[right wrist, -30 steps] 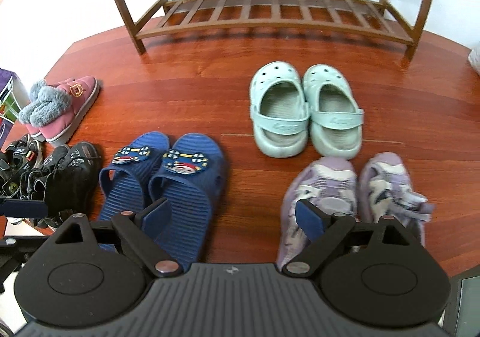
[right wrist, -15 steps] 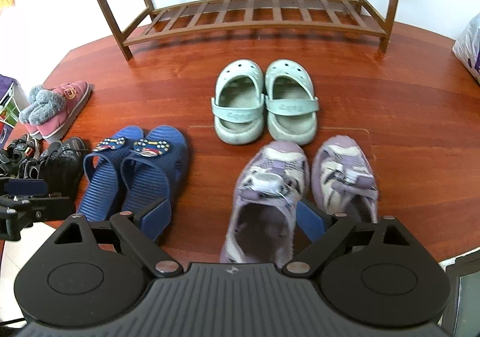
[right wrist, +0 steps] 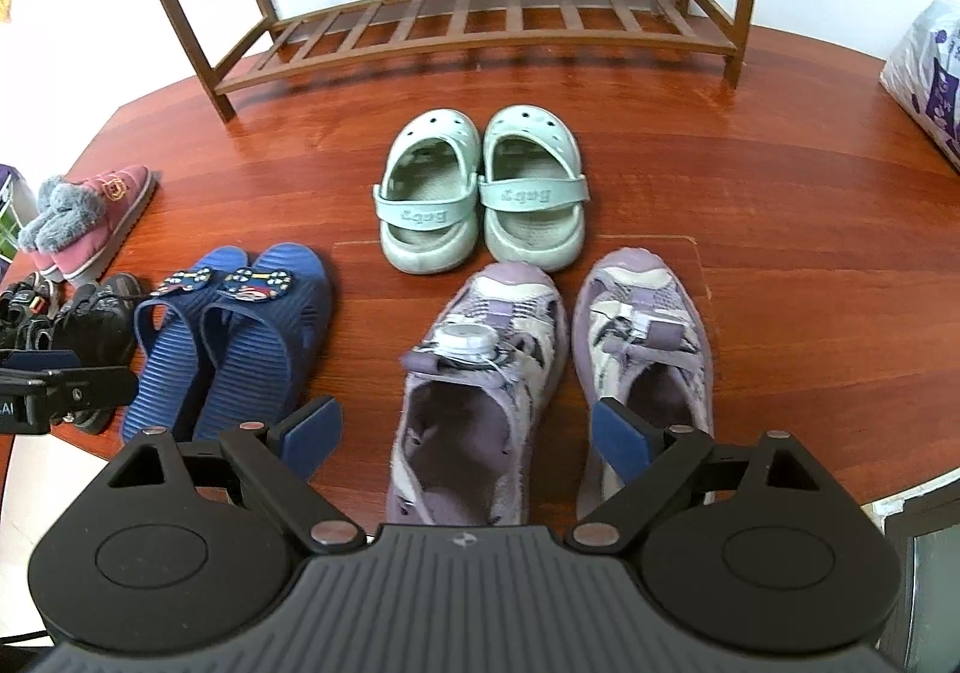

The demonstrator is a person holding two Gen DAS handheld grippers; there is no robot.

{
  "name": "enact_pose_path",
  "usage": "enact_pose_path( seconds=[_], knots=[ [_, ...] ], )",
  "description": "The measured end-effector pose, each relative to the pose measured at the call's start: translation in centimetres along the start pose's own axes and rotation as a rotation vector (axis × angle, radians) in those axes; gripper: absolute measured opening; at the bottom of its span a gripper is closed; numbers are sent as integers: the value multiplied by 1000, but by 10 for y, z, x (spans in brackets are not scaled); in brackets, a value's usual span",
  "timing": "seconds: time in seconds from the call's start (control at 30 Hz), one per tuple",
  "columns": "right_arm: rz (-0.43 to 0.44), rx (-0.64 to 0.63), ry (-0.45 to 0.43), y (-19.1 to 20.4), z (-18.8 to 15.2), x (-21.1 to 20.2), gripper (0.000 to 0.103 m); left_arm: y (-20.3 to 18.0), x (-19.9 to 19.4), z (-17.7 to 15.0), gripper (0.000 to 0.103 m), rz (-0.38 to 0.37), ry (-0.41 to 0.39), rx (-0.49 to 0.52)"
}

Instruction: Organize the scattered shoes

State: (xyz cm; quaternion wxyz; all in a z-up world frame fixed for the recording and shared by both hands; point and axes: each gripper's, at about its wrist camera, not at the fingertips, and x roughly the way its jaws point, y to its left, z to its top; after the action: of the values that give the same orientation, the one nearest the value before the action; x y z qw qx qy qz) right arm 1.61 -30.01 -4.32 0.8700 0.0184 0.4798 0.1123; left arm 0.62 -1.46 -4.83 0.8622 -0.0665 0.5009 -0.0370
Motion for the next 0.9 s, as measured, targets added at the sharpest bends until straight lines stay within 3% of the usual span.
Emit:
enact_pose_path(
  seconds=[0.2,0.37,0.8,0.83,0.9],
  knots=[
    [-30,0,-5,-14,-7,10,93,-3,7,0,92,10,15,6],
    [-28,0,16,-23,-11,27,83,-4,10,0,92,21,30,11],
    [-91,-65,-18,-32,-8,79,80,4,9,-9,92,58,54,-1],
    [-90,-72,-39,-31,-7,81,78,4,8,-9,92,61,50,1],
    [-90,-86,-56,-29,-8,82,64,5,8,-8,92,64,46,3]
  ],
)
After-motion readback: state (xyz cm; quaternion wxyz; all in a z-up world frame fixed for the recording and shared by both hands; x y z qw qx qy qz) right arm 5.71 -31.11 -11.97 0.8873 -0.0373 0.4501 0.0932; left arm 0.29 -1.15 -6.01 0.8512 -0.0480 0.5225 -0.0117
